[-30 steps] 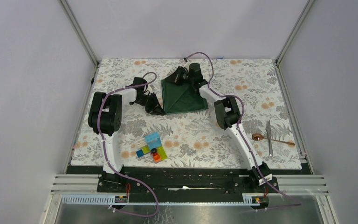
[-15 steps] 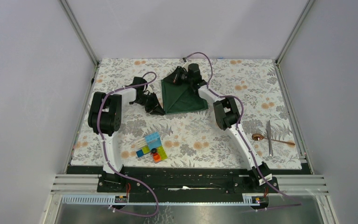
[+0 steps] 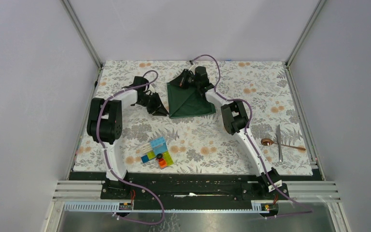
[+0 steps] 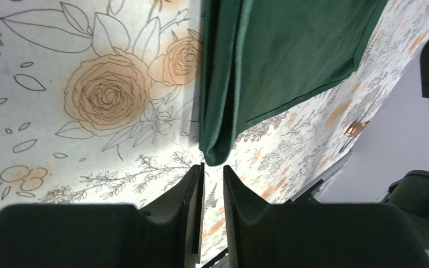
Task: Fold the napkin into a case and place the utensils inside
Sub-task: Fold the top corner of the square-folded napkin into a folded napkin.
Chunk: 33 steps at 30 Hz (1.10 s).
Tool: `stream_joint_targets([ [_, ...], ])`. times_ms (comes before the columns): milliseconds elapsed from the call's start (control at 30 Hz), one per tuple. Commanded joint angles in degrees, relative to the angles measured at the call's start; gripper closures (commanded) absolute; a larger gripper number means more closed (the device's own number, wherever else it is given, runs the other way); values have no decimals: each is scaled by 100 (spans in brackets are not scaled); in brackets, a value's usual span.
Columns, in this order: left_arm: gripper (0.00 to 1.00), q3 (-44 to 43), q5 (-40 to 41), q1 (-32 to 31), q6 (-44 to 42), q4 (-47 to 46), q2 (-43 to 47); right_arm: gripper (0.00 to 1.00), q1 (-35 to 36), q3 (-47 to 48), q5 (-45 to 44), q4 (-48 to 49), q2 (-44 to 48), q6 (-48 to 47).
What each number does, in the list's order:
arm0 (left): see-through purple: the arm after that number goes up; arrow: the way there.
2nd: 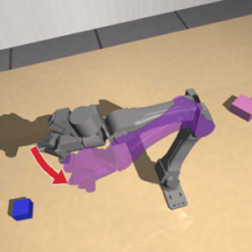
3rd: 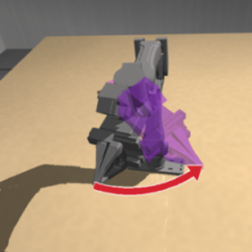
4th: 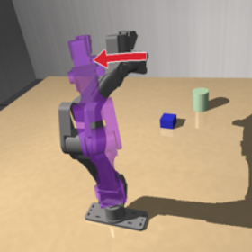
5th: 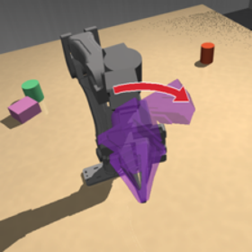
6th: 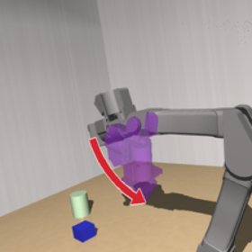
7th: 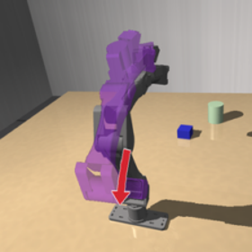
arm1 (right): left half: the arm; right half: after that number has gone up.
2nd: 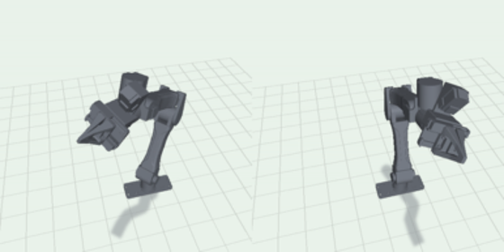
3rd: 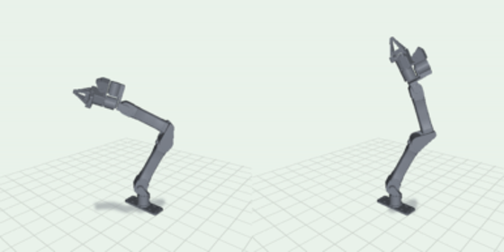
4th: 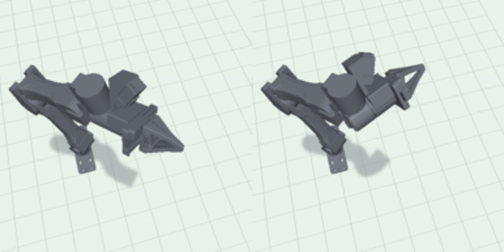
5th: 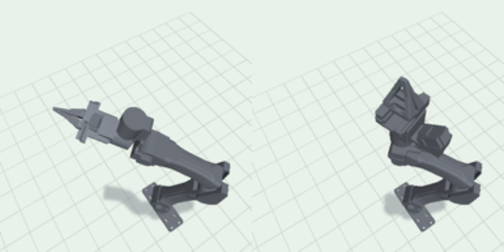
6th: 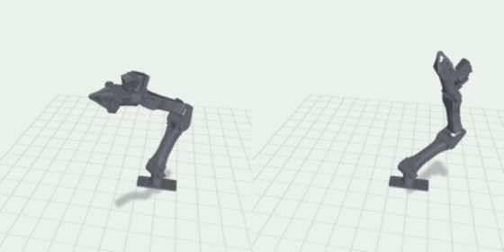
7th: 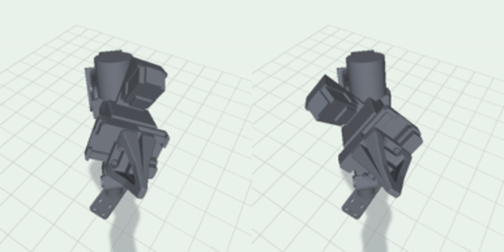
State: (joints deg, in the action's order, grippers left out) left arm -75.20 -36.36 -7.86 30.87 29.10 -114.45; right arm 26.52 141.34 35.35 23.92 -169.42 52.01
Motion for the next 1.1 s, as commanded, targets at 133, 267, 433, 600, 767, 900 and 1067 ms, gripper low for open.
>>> stream_joint_targets([
  [133, 76, -282, 93, 17, 28, 15, 408, 97, 50, 99, -132, 213, -20, -203],
  [267, 75, -536, -314, -47, 193, -223, 262, 97, 55, 131, -150, 205, -37, -209],
  [433, 77, -866, -652, -236, 566, -620, -180, 96, 55, 135, -177, 225, -42, -191],
  [600, 83, -1019, -659, -219, 643, -700, -731, 96, 54, 172, -217, 237, -73, -166],
  [767, 85, -942, -307, -111, 569, -624, -943, 95, 47, 201, -262, 216, -97, -156],
  [900, 86, -893, -153, -67, 519, -571, -1029, 91, 60, 276, -282, 236, -168, -104],
  [1067, 87, -811, -2, -29, 457, -473, -1139, 81, 72, 257, -336, 254, -171, -112],
])
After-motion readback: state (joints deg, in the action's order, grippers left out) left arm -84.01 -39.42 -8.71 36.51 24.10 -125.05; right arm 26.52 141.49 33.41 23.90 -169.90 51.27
